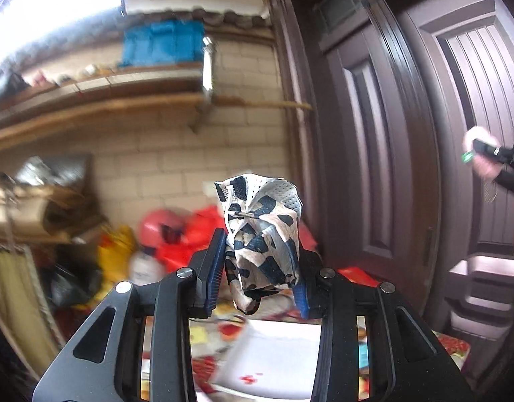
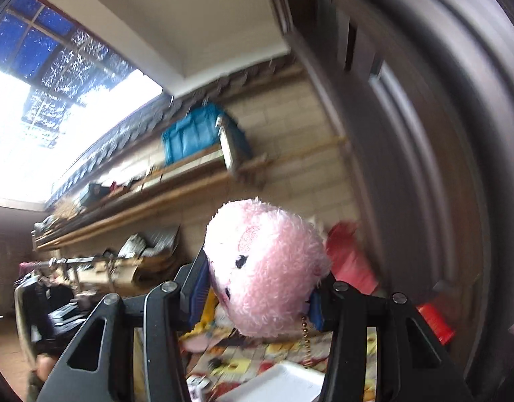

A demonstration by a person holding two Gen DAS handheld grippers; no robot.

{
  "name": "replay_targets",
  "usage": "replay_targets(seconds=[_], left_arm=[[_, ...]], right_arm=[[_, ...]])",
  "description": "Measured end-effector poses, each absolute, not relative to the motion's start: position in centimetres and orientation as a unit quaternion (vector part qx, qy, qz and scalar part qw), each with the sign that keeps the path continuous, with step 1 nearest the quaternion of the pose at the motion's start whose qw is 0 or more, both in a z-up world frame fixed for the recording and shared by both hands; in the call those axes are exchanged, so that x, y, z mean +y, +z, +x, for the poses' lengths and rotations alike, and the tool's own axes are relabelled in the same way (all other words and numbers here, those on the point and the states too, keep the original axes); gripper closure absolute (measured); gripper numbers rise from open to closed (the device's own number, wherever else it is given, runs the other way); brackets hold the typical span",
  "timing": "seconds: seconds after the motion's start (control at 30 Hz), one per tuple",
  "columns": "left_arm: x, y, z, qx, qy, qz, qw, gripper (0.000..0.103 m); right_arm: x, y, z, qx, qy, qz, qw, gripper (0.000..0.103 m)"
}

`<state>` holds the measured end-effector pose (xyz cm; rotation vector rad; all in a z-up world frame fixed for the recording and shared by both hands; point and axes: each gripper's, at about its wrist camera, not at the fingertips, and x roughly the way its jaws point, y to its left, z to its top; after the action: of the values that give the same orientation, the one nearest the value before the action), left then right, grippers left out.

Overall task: Organize soft objects
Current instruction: 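Carry the cloth and pink plush over the white tray with both grippers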

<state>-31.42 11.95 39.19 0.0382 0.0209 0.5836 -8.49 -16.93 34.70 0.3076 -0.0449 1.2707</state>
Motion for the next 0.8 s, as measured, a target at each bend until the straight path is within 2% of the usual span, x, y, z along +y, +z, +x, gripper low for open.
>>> replay_targets(seconds=[0.2,0.43,0.6,0.8], left_arm=[[14.6,31.7,-22.4,0.041,0.306,-0.017,0.951,0.068],[22.3,21.2,-14.5,0.125,0.325,-0.09,0.933,0.068],[25.3,14.7,-11.0,0.181,0.32,-0.131,0.921,0.068],[27.5,9.6,-8.7,0.236,0.319,-0.153,0.905,0.068]], right_arm=[[-9.2,28.1,-6.2,0.061,0.615,0.111,0.778,0.055],[0.6,19.1,-1.6,0.18,0.573,0.043,0.798,0.055],[5.1,12.0,2.6,0.263,0.539,0.028,0.8,0.055],[9.8,7.9,3.4,0.318,0.532,-0.014,0.785,0.055]])
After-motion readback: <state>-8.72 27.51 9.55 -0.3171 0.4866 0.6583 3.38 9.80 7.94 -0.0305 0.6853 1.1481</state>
